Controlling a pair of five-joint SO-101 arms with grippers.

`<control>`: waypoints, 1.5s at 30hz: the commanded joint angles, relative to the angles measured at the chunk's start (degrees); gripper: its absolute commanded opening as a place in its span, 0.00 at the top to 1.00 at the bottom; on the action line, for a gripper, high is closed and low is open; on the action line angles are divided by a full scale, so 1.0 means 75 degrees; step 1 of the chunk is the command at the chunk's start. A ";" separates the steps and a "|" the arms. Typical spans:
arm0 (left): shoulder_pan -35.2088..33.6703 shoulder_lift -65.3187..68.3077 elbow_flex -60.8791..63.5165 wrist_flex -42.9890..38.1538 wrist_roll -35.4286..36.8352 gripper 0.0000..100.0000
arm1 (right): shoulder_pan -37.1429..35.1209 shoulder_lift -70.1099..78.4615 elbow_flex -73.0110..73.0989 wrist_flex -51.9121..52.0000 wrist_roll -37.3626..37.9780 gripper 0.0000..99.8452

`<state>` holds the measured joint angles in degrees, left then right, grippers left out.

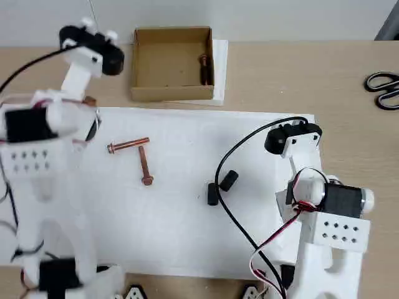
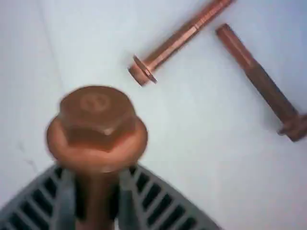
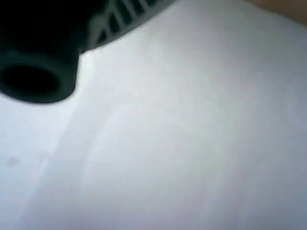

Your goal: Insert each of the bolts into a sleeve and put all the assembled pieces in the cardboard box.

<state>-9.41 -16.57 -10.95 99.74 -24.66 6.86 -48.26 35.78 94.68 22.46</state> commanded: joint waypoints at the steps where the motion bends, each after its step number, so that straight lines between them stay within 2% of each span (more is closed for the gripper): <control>1: 0.0047 -0.1383 0.0955 0.0070 0.0164 0.99 | -0.0018 -0.0135 -0.0035 0.0018 0.0047 1.00; 8: 0.0012 -0.2743 0.1928 -0.0938 0.0234 0.99 | -0.0053 -0.0135 -0.0070 -0.0697 0.0094 1.00; 18: 0.0047 -0.3892 0.3886 -0.3188 0.3106 0.99 | -0.0053 -0.0123 0.0059 -0.1823 0.0059 1.00; 27: 0.0047 -0.5603 0.6253 -0.4829 0.3634 0.99 | -0.0041 -0.0123 0.0832 -0.4026 -0.0012 1.00; 31: 0.0012 -0.6341 0.7355 -0.5451 0.3704 0.99 | -0.0041 -0.0123 0.1453 -0.5234 -0.0985 1.00; 37: 0.0059 -0.6998 0.8293 -0.5884 0.4607 0.99 | -0.0193 -0.0076 0.2274 -0.6019 -0.2145 1.00; 42: 0.0059 -0.7033 0.8844 -0.5919 0.5240 0.99 | -0.0674 -0.0064 0.2755 -0.6195 -0.2485 1.00; 45: 0.0047 -0.7045 0.9313 -0.6212 0.5556 0.99 | -0.0908 -0.0064 0.3141 -0.6957 -0.2602 1.00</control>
<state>-9.41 -67.91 57.63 56.22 15.08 1.58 -48.26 58.46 47.56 4.09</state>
